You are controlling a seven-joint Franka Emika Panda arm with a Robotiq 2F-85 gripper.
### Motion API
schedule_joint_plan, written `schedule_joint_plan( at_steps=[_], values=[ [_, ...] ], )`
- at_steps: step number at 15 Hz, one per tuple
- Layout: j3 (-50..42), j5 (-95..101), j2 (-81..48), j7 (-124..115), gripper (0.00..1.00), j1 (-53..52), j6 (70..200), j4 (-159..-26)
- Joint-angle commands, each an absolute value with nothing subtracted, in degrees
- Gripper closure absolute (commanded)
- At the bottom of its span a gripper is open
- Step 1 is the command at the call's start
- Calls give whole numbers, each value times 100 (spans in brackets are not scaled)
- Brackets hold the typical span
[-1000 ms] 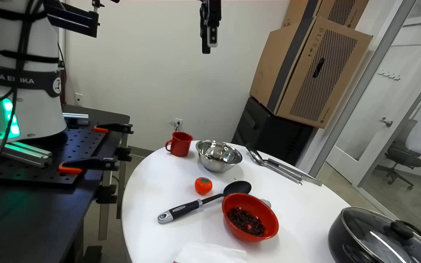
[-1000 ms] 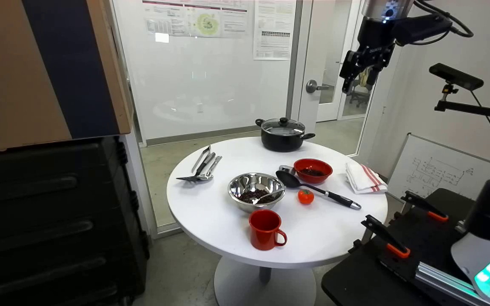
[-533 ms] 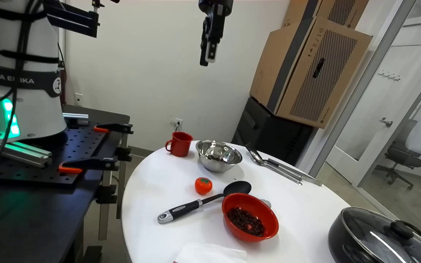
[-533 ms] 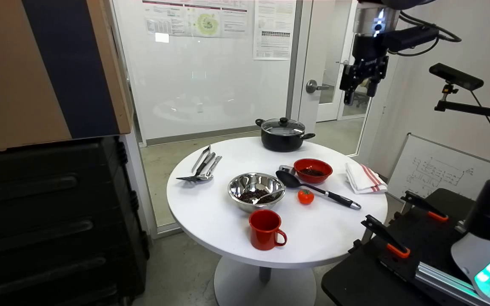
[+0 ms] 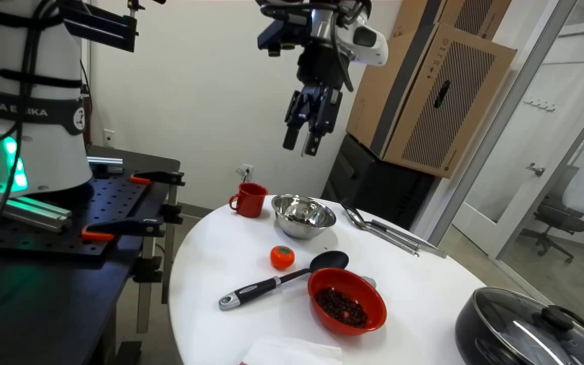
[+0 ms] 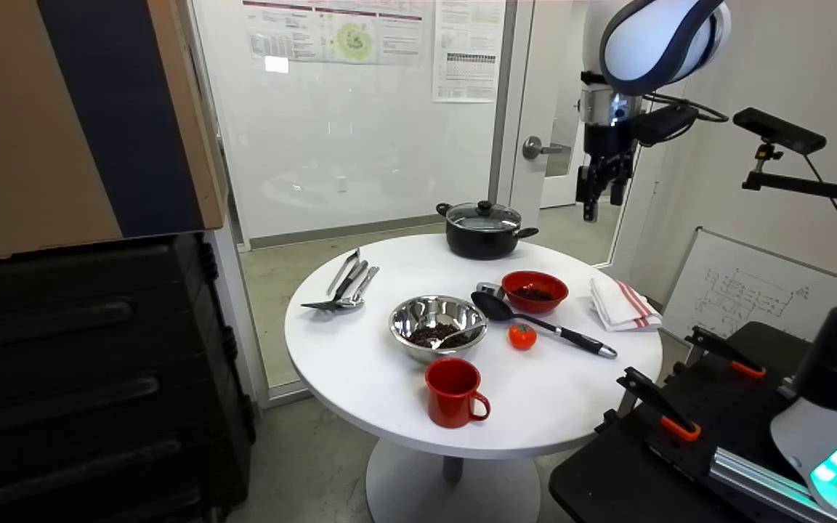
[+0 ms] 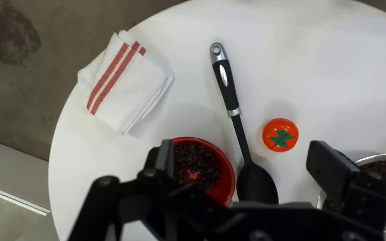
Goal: Pick the black spoon near the red bowl and put it next to the tea towel
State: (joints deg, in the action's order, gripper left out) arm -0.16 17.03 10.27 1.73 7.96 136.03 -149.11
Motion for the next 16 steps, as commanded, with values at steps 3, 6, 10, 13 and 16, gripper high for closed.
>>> schedule_joint_plan(
  at_steps=[3, 6, 10, 13, 16],
  values=[
    [-168, 1873, 704, 101, 0, 684, 13598, -14739],
    [-166, 1873, 745, 101, 0, 676, 13598, -14754],
    [-410, 1381, 791, 675, 0, 714, 14118, -15096],
    [-772, 787, 522, 1674, 0, 760, 14685, -15358],
    [-1040, 252, 105, 2671, 0, 800, 15163, -15499]
  ],
)
